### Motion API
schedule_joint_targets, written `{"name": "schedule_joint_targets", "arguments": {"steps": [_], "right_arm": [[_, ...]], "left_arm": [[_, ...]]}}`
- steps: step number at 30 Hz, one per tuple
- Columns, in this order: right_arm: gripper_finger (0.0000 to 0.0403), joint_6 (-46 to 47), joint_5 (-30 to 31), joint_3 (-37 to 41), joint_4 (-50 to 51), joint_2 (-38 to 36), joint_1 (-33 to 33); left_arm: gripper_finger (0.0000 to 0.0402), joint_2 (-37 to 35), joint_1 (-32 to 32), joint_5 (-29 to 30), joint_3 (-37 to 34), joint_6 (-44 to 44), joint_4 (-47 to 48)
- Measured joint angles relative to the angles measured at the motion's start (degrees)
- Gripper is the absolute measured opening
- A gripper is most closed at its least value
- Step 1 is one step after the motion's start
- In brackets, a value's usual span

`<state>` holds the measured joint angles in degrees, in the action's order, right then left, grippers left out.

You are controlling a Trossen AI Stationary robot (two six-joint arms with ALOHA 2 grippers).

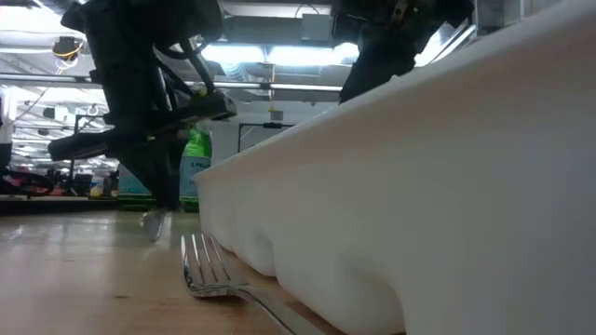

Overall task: Sort silverware
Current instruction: Put the silver spoon into the white silverware tray

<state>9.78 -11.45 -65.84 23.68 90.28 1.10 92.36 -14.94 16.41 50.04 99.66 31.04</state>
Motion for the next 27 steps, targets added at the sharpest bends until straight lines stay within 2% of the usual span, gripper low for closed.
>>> {"name": "schedule_joint_targets", "arguments": {"steps": [7, 19, 23, 27], "right_arm": [[0.0121, 10.42, 4.96, 0.0, 0.02, 0.0, 0.0], [0.0121, 28.46, 5.46, 0.0, -0.39, 0.0, -1.25], [0.0121, 27.72, 6.03, 0.0, -4.33, 0.0, -2.06], [0.0121, 19.63, 5.77, 0.0, -12.29, 0.0, -2.72]], "left_arm": [[0.0, -2.98, 0.0, 4.22, 0.0, -10.87, -0.11], [0.0, -9.92, -0.44, 16.2, 0.33, -36.66, -0.57], [0.0, -12.31, -1.23, 18.4, 0.55, -46.64, -5.24], [0.0, -13.52, -1.96, 18.5, 0.55, -55.72, -15.13]]}}
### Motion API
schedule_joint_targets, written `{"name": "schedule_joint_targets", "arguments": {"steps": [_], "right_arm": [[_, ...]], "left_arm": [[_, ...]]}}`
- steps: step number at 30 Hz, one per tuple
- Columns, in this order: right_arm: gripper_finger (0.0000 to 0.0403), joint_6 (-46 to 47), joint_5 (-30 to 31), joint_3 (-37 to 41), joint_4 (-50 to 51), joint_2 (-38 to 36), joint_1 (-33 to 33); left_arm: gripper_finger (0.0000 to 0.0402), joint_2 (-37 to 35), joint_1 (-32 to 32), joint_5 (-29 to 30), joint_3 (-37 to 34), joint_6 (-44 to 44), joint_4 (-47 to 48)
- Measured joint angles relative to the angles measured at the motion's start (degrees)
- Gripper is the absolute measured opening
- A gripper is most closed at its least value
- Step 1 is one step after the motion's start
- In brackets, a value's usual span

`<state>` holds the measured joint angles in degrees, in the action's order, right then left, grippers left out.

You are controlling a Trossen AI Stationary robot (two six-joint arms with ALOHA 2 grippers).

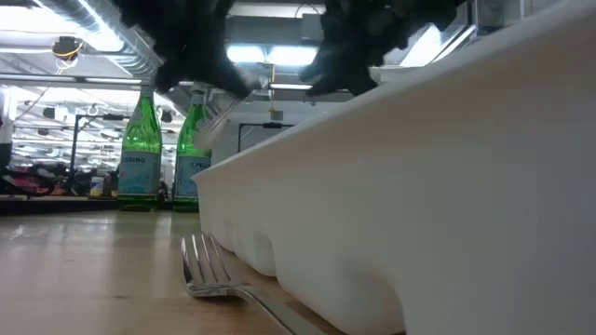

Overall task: Sort silverware
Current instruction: Put the silver spoon into the white silverware tray

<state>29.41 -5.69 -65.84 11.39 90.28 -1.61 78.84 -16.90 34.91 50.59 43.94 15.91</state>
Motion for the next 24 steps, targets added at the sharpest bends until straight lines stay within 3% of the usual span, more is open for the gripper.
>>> {"name": "schedule_joint_targets", "arguments": {"steps": [5, 8, 16, 24], "right_arm": [[0.0121, -6.9, -3.37, 0.0, -7.7, 0.0, -0.01], [0.0121, -5.8, -7.85, 0.0, -8.92, -0.02, -0.01], [0.0121, 21.78, -9.81, 0.0, -8.29, -0.02, 0.03], [0.0121, 38.53, -2.57, 0.0, -8.49, -0.02, 0.05]], "left_arm": [[0.0, -0.83, -1.31, -0.14, 0.11, -10.24, -10.15], [0.0, -0.95, -2.03, -0.14, 0.11, -13.0, -11.34], [0.0, -0.95, -2.98, 0.56, 0.11, -13.99, -8.72], [0.0, 0.21, -2.98, 9.3, 0.11, -23.77, -8.77]]}}
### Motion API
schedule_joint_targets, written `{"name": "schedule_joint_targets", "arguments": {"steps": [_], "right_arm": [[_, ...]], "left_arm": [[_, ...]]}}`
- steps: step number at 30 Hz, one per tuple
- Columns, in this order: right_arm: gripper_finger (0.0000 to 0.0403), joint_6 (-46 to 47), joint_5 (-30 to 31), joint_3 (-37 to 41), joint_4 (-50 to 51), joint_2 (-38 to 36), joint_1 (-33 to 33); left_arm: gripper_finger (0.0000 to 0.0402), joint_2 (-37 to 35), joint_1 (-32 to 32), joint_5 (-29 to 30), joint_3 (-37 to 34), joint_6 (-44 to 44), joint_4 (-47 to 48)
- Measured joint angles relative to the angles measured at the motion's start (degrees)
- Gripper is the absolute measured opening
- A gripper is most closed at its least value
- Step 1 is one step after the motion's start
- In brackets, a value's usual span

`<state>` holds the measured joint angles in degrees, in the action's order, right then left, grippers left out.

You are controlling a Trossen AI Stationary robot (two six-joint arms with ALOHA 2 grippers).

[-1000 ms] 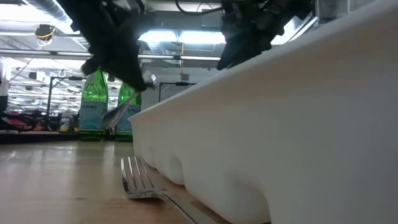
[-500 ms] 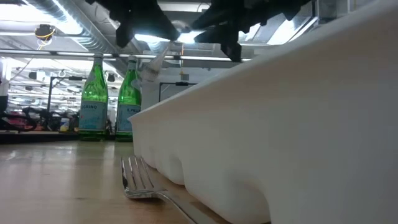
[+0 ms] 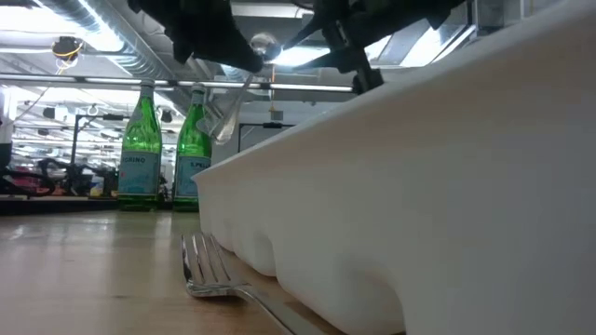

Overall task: Sort silverware
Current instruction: Put the silver spoon into the white silverware tray

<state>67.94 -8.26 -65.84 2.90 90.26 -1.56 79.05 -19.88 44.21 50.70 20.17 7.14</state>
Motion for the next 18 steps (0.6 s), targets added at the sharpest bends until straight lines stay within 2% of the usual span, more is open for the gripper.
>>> {"name": "schedule_joint_targets", "arguments": {"steps": [8, 11, 14, 18], "right_arm": [[0.0121, 18.63, 0.89, 0.0, -0.91, 0.0, -1.2], [0.0121, 24.46, 0.63, 0.0, -4.02, 0.0, -1.84], [0.0121, 30.38, -0.3, 0.0, -8.89, 0.0, -2.0], [0.0121, 33.74, -0.51, 0.0, -15.09, -0.04, -2.68]], "left_arm": [[0.0, 2.58, -0.33, 10.84, 0.0, -18.73, 0.18], [0.0, 3.38, -0.9, 15.77, 0.0, -24.82, 0.61], [0.0, 3.82, -1.18, 19.58, -0.02, -28.93, 2.94], [0.0, 3.84, -1.16, 21.18, -0.02, -30.95, 6.3]]}}
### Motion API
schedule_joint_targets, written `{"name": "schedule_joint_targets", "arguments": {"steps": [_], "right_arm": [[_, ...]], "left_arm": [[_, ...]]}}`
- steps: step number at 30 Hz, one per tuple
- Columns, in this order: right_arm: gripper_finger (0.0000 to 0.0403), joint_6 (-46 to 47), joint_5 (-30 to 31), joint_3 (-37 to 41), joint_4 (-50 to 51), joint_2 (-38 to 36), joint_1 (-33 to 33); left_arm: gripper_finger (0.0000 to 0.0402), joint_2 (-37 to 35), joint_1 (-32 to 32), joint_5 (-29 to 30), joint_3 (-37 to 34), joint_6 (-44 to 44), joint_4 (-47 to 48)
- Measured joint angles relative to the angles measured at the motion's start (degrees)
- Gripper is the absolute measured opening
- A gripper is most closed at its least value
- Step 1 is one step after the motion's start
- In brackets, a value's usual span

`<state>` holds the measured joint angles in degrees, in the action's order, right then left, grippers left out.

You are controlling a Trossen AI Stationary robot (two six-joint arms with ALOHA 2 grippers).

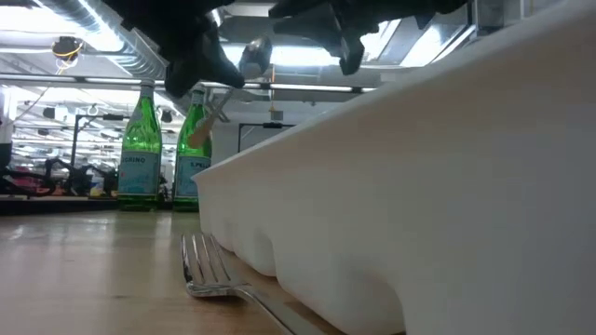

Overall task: Sort silverware
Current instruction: Put the silver spoon into the white silverware tray

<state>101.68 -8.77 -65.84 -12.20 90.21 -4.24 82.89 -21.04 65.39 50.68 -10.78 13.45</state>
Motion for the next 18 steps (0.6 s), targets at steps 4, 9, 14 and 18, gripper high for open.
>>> {"name": "schedule_joint_targets", "arguments": {"steps": [4, 9, 14, 18], "right_arm": [[0.0121, 0.21, 0.19, 0.0, -0.78, 0.0, -0.07], [0.0121, 0.27, 0.19, 0.0, 2.09, 0.0, 0.05], [0.0121, 0.27, 0.01, 0.0, 2.09, 0.0, -0.3], [0.0121, 0.29, -0.42, 0.0, 2.09, 0.0, -0.34]], "left_arm": [[0.0, 0.0, -0.51, 3.85, 0.0, -2.46, -0.4], [0.0, 0.0, -1.5, 7.09, 0.0, -6.61, -0.89], [0.0, 0.0, -3.01, 9.51, 0.0, -11.05, -1.08], [0.0, 0.0, -3.62, 10.96, 0.0, -17.17, -4.19]]}}
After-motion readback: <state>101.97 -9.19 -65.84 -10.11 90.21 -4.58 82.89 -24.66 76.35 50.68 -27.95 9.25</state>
